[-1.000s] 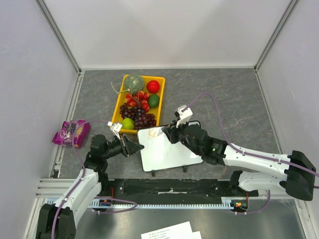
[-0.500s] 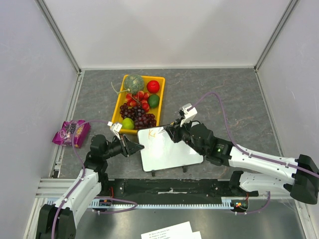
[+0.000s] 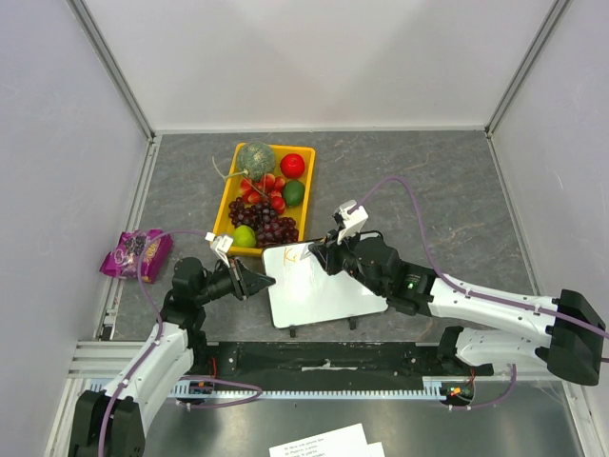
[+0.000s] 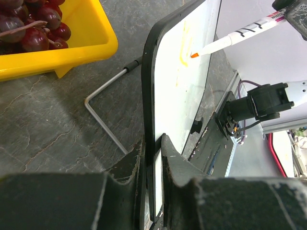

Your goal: Write a sentence on the whiteboard

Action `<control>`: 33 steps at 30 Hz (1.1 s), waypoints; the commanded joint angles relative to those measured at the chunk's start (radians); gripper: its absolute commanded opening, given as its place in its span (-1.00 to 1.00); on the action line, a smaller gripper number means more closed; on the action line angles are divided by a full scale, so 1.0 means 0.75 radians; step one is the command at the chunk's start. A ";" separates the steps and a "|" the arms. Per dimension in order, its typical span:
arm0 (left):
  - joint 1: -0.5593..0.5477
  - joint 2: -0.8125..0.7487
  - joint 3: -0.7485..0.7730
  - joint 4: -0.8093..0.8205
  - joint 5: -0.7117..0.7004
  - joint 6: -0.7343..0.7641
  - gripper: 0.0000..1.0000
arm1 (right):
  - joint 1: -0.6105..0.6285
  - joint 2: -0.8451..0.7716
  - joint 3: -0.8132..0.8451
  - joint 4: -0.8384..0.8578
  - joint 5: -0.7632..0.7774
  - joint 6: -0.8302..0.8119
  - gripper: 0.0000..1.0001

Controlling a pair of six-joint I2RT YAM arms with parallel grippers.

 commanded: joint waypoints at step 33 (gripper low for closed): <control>-0.001 -0.008 0.007 0.035 -0.013 0.051 -0.96 | -0.013 -0.014 -0.026 -0.016 0.151 0.006 -1.00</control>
